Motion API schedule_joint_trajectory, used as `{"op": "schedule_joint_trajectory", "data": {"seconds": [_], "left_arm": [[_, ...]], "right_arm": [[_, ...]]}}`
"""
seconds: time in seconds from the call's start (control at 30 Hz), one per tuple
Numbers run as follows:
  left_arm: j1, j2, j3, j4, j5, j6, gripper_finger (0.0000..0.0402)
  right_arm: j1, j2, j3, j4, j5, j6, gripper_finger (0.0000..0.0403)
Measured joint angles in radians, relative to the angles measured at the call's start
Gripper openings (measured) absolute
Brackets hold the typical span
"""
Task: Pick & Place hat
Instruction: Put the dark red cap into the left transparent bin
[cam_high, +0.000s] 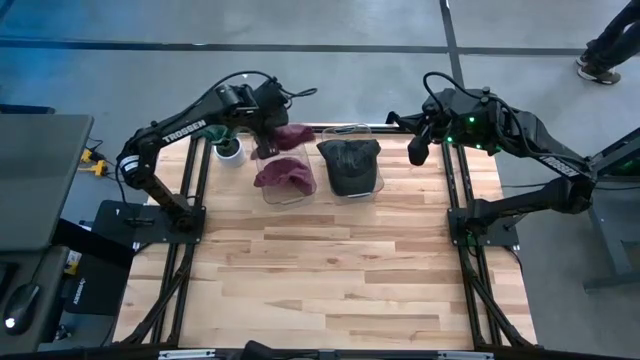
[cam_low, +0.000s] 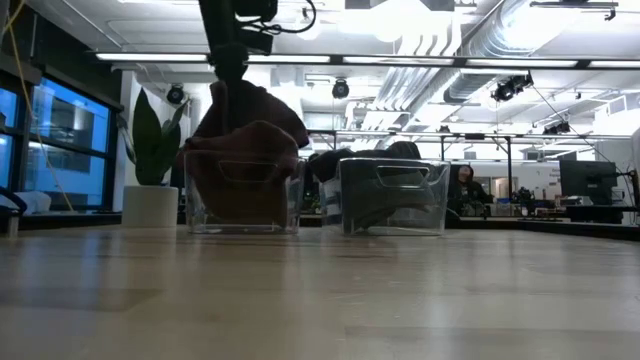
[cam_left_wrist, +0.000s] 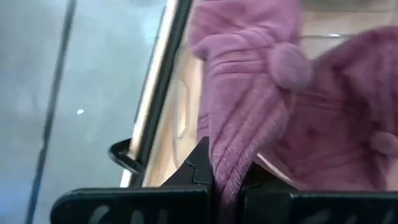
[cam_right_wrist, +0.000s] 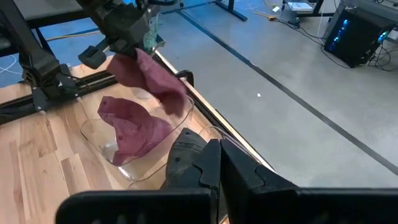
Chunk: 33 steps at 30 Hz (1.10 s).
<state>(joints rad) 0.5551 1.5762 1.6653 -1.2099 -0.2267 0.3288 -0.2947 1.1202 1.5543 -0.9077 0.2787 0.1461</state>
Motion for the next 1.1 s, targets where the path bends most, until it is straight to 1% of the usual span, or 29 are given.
{"op": "schedule_joint_trajectory", "data": {"seconds": [0.13,0.27,0.33,0.47,0.53,0.7,0.9,1.1], "left_arm": [[0.001,0.012,-0.002,0.0,0.039,0.004,0.0],[0.001,0.012,-0.022,0.049,0.065,0.015,0.0],[0.001,0.012,-0.026,0.047,0.08,0.03,0.0],[0.001,0.012,-0.026,0.058,0.137,0.033,0.0],[0.001,0.012,-0.026,0.057,0.148,0.032,0.0],[0.001,0.012,-0.026,0.026,0.228,0.026,0.0],[0.001,0.012,-0.026,0.012,0.246,0.033,0.0],[0.001,0.012,-0.026,0.049,0.263,0.033,0.0]], "right_arm": [[0.0,0.0,0.0,0.0,-0.009,-0.016,0.0],[0.0,0.0,0.0,0.0,-0.026,-0.017,0.0],[0.0,0.0,0.0,0.0,-0.031,-0.017,0.0],[0.0,0.0,0.0,0.0,-0.04,-0.023,0.0],[0.0,0.0,0.0,0.0,-0.043,-0.024,0.0],[0.0,0.0,0.0,0.0,-0.047,-0.041,0.0],[0.0,0.0,0.0,0.0,-0.047,-0.052,0.0],[0.0,0.0,0.0,0.016,-0.058,-0.064,0.0]]}}
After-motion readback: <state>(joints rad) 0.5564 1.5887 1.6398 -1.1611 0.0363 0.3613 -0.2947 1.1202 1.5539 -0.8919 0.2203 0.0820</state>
